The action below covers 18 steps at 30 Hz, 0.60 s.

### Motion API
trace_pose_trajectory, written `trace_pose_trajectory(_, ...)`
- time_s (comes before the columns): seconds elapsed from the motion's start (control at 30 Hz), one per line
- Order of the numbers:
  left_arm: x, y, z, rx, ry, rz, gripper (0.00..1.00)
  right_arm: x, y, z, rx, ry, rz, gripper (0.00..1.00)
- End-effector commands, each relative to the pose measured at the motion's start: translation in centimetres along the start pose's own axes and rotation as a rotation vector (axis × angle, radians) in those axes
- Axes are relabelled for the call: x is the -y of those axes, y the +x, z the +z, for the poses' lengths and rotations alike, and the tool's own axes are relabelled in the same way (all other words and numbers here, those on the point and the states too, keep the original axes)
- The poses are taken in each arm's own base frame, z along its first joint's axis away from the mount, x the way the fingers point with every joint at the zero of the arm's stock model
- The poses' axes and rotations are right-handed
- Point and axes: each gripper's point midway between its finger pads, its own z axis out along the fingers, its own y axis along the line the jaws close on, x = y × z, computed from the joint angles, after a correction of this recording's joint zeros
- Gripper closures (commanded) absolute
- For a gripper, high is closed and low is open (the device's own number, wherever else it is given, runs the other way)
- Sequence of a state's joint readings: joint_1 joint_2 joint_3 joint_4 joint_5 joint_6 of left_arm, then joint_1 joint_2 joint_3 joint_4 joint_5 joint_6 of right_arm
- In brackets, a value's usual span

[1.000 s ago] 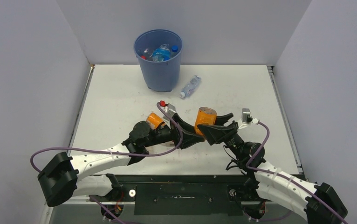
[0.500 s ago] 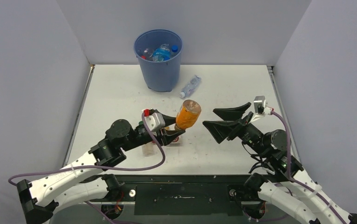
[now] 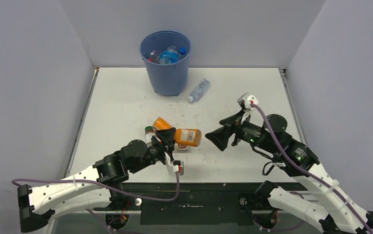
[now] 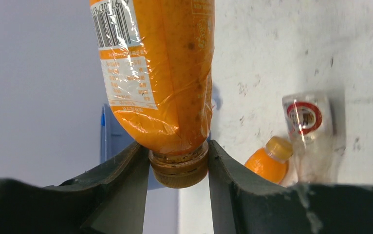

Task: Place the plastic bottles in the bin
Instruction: Pick up the plastic bottle at the center of the board.

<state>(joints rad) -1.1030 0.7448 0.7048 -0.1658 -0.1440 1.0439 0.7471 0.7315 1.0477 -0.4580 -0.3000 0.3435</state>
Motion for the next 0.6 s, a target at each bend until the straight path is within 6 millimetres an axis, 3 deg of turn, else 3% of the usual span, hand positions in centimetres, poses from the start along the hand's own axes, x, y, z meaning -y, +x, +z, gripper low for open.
trace_pose_trajectory(0.0, -2.2, -0.2, -0.3, -0.042, -0.1, 0.421, 1.0, -0.4, 2.6, 0.8, -0.125, -0.04, 0.026, 0.1)
trace_pose_trajectory(0.2, -1.6, -1.0, 0.4, -0.033, -0.062, 0.542, 1.0, -1.4, 3.7, 2.8, -0.182, -0.12, 0.079, 0.1)
trace_pose_trajectory(0.57, -1.4, -2.7, 1.2, -0.011, -0.003, 0.63, 1.0, -0.8, 8.7, 5.7, -0.387, -0.17, 0.106, 0.1)
